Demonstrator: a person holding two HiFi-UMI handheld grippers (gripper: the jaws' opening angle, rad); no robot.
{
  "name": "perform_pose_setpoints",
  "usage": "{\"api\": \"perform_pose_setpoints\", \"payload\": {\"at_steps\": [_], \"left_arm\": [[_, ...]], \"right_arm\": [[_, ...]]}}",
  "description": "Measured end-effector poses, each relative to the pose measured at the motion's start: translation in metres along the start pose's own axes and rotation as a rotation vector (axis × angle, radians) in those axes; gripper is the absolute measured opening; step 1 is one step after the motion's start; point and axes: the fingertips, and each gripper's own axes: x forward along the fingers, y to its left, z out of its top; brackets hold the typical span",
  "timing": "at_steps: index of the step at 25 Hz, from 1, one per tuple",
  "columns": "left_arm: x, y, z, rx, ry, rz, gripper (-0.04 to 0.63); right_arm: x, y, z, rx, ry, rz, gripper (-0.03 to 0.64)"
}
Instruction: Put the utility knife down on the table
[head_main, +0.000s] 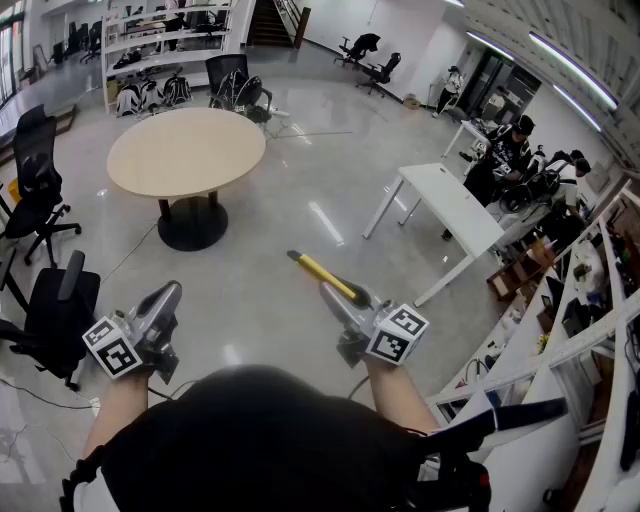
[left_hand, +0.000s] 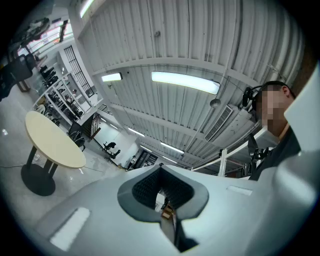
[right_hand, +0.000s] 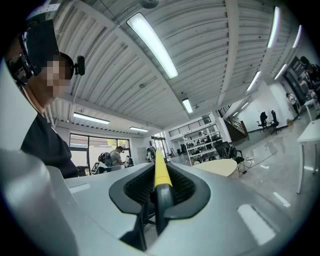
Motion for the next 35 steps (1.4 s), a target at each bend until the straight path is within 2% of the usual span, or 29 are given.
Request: {"api": "perform_pose_setpoints", "payload": {"at_steps": [9, 17, 25, 30, 35], "left_arm": [[0.001, 0.002, -0.004, -0.005, 0.016, 0.003, -0.002], [0.006, -0.004, -0.012, -0.009, 0.035, 0.000, -0.002], [0.050, -0.041, -0.041, -0.012, 0.077, -0.036, -0.002], [0.106, -0.088, -0.082, -0.016, 0.111, -0.075, -0.002], [0.143, -0.117, -0.116, -0.033, 0.143, -0.100, -0.002]], "right_arm": [[0.000, -0.001, -0.004, 0.007, -0.006, 0.006, 0.084], [-0.013, -0.008, -0.004, 0.055, -0.041, -0.019, 0.086], [-0.070, -0.026, 0.004, 0.046, -0.062, -0.041, 0.086], [-0.143, -0.062, 0.012, 0.061, -0.081, -0.077, 0.084], [-0.192, -0.086, 0.015, 0.072, -0.086, -0.107, 0.084]]}}
